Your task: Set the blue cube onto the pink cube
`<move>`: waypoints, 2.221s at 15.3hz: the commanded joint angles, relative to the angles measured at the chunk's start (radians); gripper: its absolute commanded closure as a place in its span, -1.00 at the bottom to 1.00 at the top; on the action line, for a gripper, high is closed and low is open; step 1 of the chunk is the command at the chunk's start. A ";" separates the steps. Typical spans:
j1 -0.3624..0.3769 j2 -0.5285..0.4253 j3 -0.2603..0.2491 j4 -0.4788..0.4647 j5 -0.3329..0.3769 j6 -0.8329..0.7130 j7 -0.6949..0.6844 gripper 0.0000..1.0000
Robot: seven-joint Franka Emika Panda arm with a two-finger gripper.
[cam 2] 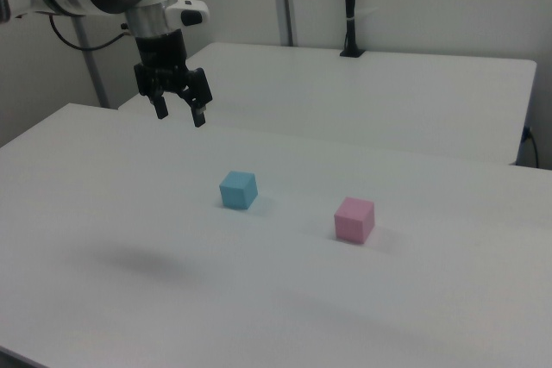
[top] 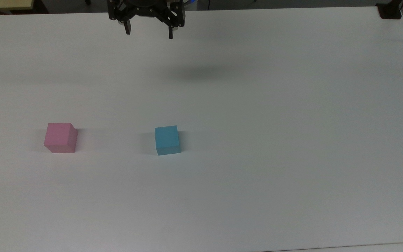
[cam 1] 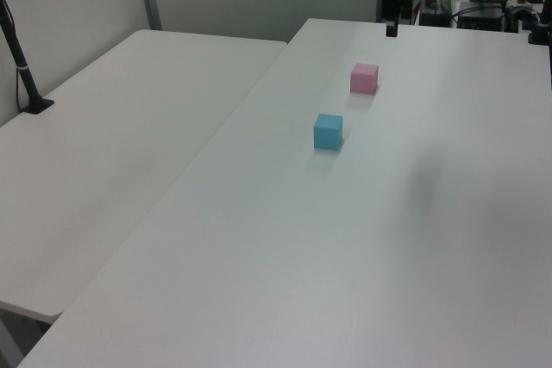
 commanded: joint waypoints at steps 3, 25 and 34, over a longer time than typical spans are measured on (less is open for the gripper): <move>-0.007 -0.032 -0.005 -0.027 0.018 -0.018 -0.004 -1.00; 0.019 0.325 0.010 0.008 0.026 0.366 -0.084 -1.00; 0.040 0.480 0.009 0.028 0.000 0.528 -0.075 -1.00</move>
